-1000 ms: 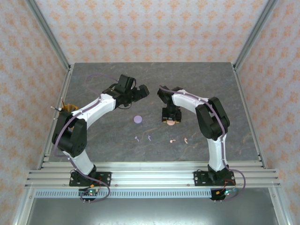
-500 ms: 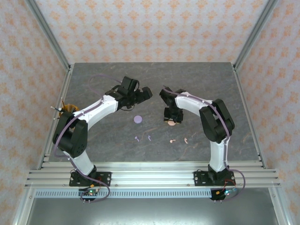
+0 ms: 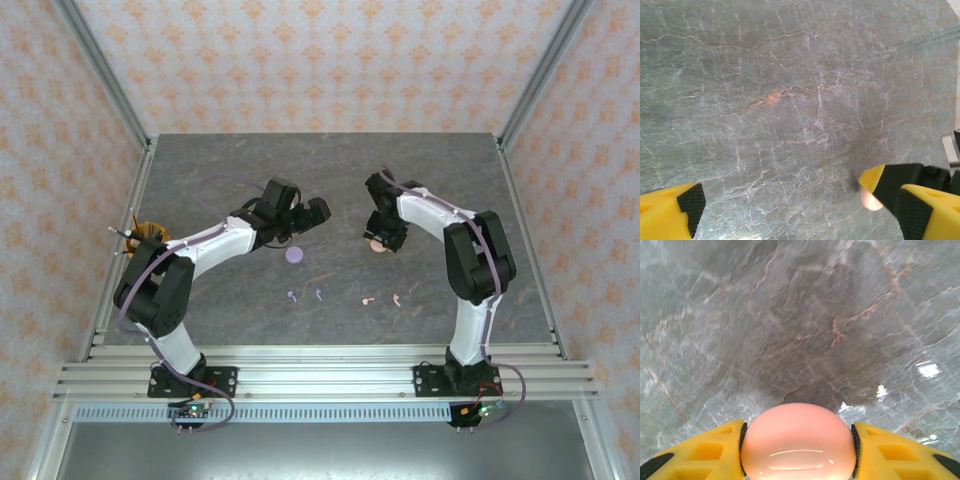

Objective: Insert the wireless bluetooth earbuds into the charging case

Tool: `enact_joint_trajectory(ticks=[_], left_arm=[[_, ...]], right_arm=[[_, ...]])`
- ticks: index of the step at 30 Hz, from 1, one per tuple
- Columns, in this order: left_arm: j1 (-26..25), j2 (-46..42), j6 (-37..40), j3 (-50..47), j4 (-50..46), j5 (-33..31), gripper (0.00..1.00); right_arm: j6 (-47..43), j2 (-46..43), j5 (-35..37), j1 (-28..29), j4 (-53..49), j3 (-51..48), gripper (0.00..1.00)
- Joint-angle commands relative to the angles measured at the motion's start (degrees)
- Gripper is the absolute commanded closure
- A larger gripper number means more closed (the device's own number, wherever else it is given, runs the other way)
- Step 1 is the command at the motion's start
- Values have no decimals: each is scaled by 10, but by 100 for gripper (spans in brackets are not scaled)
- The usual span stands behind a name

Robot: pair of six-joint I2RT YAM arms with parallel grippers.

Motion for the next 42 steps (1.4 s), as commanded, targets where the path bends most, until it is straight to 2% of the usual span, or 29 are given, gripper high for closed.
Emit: enact_joint_trajectory(ticks=[1, 11, 16, 29, 42], left_arm=[[-7, -11, -6, -21, 86, 24, 0], [-48, 81, -19, -12, 220, 60, 3], [-67, 115, -9, 12, 242, 67, 8], [-78, 205, -37, 53, 334, 83, 33], [-90, 252, -53, 93, 359, 89, 39]], right_arm=[[38, -6, -24, -16, 5, 9, 52], [84, 38, -81, -50, -5, 69, 52], [110, 50, -111, -65, 2, 90, 52], [167, 68, -165, -72, 29, 111, 52], [192, 70, -181, -72, 44, 107, 53]])
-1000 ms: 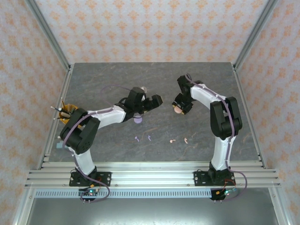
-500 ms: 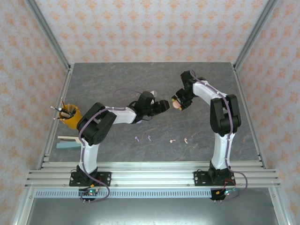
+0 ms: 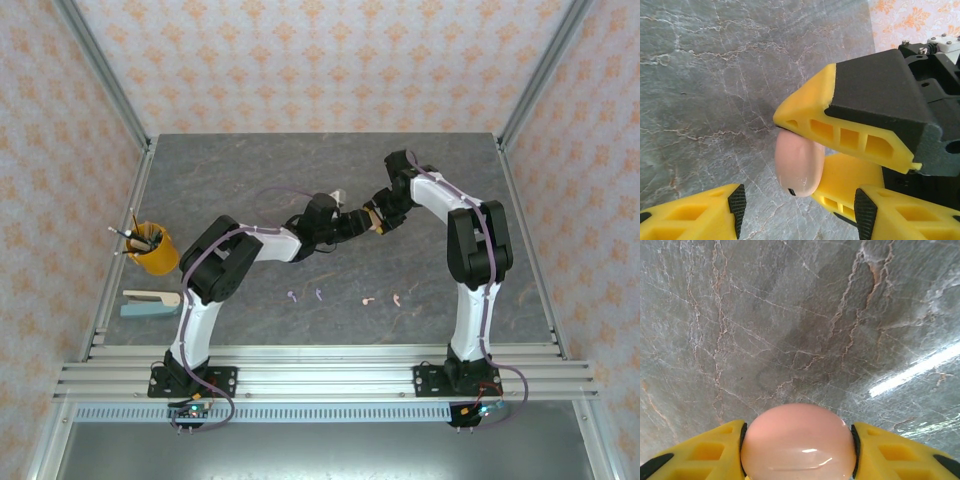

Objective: Insert the wireless bluetooth earbuds into the charging case

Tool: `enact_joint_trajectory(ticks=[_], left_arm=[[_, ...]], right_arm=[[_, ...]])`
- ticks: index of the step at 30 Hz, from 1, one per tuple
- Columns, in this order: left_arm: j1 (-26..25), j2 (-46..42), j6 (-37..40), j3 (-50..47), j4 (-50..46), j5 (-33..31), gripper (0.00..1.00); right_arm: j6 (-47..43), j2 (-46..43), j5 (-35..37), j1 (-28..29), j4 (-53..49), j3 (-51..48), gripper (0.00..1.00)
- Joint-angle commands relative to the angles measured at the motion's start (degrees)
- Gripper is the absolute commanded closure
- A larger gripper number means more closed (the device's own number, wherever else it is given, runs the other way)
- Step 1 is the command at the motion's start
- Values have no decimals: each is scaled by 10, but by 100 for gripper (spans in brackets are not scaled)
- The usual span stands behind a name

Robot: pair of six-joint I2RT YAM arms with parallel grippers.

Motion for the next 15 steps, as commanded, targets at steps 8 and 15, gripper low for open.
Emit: enact_joint_trajectory(ticks=[8, 15], left_arm=[[-7, 33, -23, 35, 41, -4, 43], [-7, 46, -26, 54, 38, -6, 48]], right_arm=[[22, -3, -17, -1, 16, -2, 53], [21, -5, -18, -1, 17, -5, 53]])
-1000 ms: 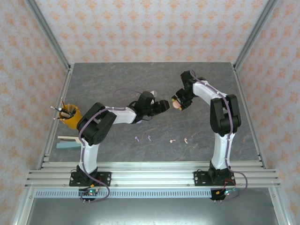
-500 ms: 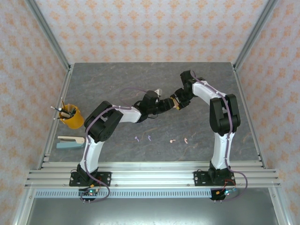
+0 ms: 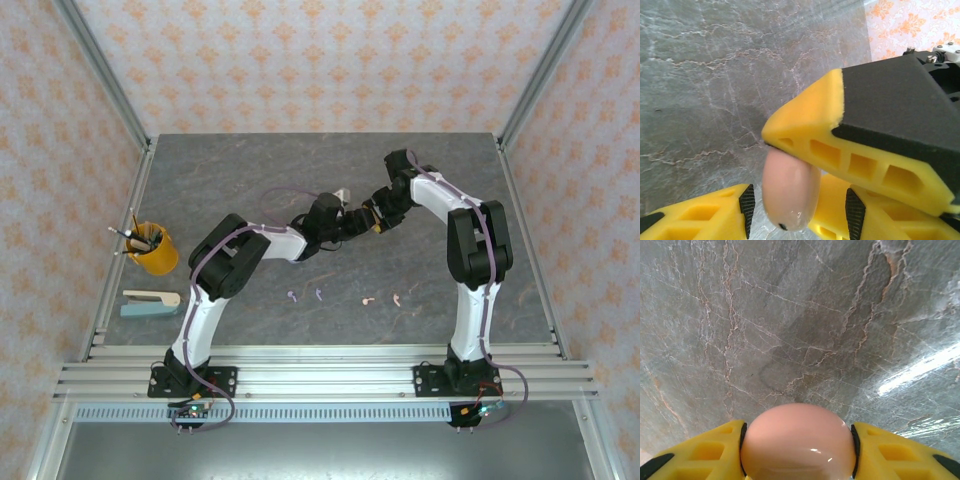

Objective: Insert the wireless bluetooth earbuds into the charging case

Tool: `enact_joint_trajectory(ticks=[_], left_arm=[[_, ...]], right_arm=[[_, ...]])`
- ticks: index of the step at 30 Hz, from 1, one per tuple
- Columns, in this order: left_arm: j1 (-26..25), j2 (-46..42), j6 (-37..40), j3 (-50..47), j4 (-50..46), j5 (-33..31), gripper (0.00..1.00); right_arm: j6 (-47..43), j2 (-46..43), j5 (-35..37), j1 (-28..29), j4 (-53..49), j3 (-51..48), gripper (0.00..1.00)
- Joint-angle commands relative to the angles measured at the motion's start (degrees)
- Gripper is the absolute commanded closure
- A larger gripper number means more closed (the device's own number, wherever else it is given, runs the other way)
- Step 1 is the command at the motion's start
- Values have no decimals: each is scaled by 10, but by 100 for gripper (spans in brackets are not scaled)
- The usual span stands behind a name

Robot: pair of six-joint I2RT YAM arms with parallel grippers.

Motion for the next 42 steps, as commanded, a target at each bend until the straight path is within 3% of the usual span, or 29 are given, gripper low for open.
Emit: enact_joint_trajectory(ticks=[1, 9, 25, 34, 42], left_arm=[[-4, 8, -6, 17, 19, -6, 49], [-5, 15, -9, 20, 22, -10, 61], [-4, 39, -14, 53, 15, -7, 64], [-4, 39, -14, 53, 17, -6, 78], [-2, 16, -2, 43, -5, 3, 88]], right_arm=[[6, -6, -5, -1, 6, -5, 53], [4, -6, -5, -2, 7, -12, 53], [3, -5, -9, -1, 11, -17, 54], [3, -7, -9, -2, 13, -17, 53], [-14, -51, -3, -29, 11, -3, 30]])
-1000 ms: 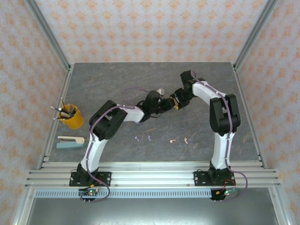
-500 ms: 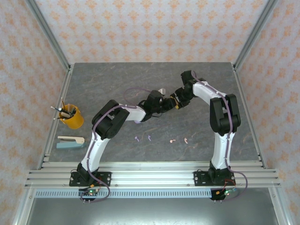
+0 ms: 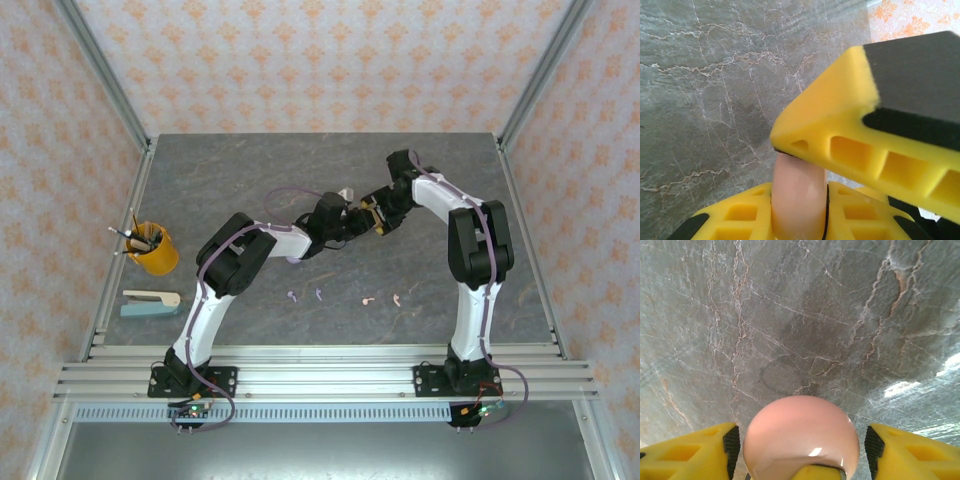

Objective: Insert the wireless bluetooth earbuds into the charging case

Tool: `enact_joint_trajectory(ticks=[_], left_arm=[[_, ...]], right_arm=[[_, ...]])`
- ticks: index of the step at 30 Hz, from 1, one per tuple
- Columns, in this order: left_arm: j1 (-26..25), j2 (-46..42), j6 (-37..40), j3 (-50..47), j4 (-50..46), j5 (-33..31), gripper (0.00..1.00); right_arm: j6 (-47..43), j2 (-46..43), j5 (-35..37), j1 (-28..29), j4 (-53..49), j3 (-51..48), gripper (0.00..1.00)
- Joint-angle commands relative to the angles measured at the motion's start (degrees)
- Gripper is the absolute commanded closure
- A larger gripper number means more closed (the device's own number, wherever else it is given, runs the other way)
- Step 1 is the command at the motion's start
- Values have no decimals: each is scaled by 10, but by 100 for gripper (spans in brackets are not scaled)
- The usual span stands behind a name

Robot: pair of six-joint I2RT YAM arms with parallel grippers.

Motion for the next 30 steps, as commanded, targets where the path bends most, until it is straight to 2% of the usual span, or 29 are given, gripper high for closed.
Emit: enact_joint_trajectory(ticks=[1, 4, 8, 14, 17, 22, 25, 30], left_arm=[[0, -25, 16, 5, -10, 8, 90], [9, -45, 40, -1, -41, 33, 94], [31, -75, 87, -1, -102, 87, 100], [72, -90, 138, 25, -173, 201, 100], [80, -93, 167, 46, -215, 235, 100], [84, -98, 206, 73, -282, 253, 100], [84, -95, 204, 76, -283, 254, 100], [85, -90, 191, 81, -270, 252, 100]], right_arm=[[-16, -60, 7, -27, -17, 5, 29], [-38, -102, 13, -49, -3, -31, 27], [-82, -156, -6, -73, 83, -116, 26], [-217, -209, -47, -77, 201, -204, 27], [-246, -224, -74, -77, 251, -241, 27], [-240, -222, -122, -76, 324, -279, 28], [-226, -216, -150, -76, 363, -292, 28], [-231, -199, -172, -70, 365, -285, 29]])
